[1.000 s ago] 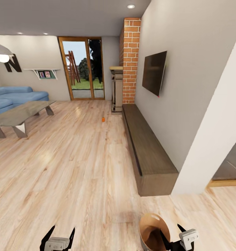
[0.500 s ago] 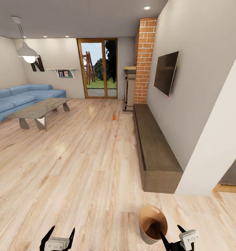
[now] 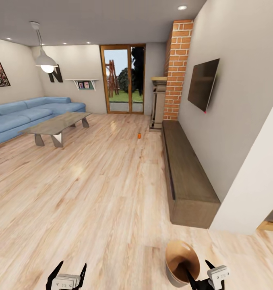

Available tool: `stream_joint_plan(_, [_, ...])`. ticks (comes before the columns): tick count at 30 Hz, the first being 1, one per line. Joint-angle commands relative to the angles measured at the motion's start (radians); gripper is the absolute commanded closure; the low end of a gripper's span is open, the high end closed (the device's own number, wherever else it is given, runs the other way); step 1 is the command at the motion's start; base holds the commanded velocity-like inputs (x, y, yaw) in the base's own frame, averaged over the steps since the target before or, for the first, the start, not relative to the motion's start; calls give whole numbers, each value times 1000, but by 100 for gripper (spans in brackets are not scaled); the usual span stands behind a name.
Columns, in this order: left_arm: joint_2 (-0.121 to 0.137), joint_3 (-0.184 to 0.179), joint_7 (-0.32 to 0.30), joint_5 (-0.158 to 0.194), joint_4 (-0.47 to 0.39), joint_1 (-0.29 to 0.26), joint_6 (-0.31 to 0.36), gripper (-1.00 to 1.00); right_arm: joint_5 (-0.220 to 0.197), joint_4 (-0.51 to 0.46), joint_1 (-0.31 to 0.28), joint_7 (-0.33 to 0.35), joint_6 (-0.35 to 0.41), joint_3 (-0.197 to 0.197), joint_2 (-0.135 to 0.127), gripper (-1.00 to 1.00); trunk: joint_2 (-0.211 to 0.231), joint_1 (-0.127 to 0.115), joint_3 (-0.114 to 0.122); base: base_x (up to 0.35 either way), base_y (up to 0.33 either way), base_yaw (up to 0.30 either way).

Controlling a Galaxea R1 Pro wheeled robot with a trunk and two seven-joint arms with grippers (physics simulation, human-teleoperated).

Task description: Put the three can of soda from the living room inside the tash can in the kitchen.

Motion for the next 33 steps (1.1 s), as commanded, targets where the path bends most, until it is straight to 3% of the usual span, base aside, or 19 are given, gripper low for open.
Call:
stream_joint_plan(1, [0, 0, 0, 0, 0, 0, 0, -100, 0, 0, 0, 0, 0, 0, 0, -100, 0, 0, 0, 233, -3, 17])
stream_joint_plan(16, [-5, -1, 3, -10, 9, 0, 7, -100, -8, -3, -4, 1, 9, -15, -8, -100, 0, 0, 0, 252, -9, 3])
stream_joint_plan(19, [-7, 0, 5, -13, 11, 0, 12, -100, -11, -8, -12, 1, 74, -25, -13, -100, 0, 0, 0, 57, -6, 0])
stream_joint_plan(25, [-10, 0, 9, -15, 12, -1, 74, -100, -7, -23, -97, 3, 382, -79, -25, -100, 0, 0, 0, 20, -2, 0])
stream_joint_plan(26, [-10, -1, 10, -15, 12, -1, 108, -100, -6, -22, -145, 6, 493, -98, -35, -100, 0, 0, 0, 7, -1, 0])
stream_joint_plan(27, [-10, -1, 10, -14, 11, -1, 123, -100, -5, -21, -168, 8, 546, -106, -42, -100, 0, 0, 0, 5, -1, 0])
stream_joint_plan(28, [-10, -1, 10, -13, 8, -1, 146, -100, -4, -18, -218, 6, 669, -118, -63, -100, 0, 0, 0, 3, 0, 0])
stream_joint_plan(31, [-10, -2, 10, -12, 3, -2, 166, -100, -3, -8, -292, 5, 841, -128, -97, -100, 0, 0, 0, 2, 0, 0])
stream_joint_plan(32, [-10, -3, 10, -11, 1, -1, 174, -100, -3, 9, -349, 6, 960, -131, -121, -100, 0, 0, 0, 1, 0, 0])
stream_joint_plan(33, [-10, -3, 10, -10, 1, -1, 177, -100, -2, 22, -381, 8, 1018, -131, -133, -100, 0, 0, 0, 0, 0, 0])
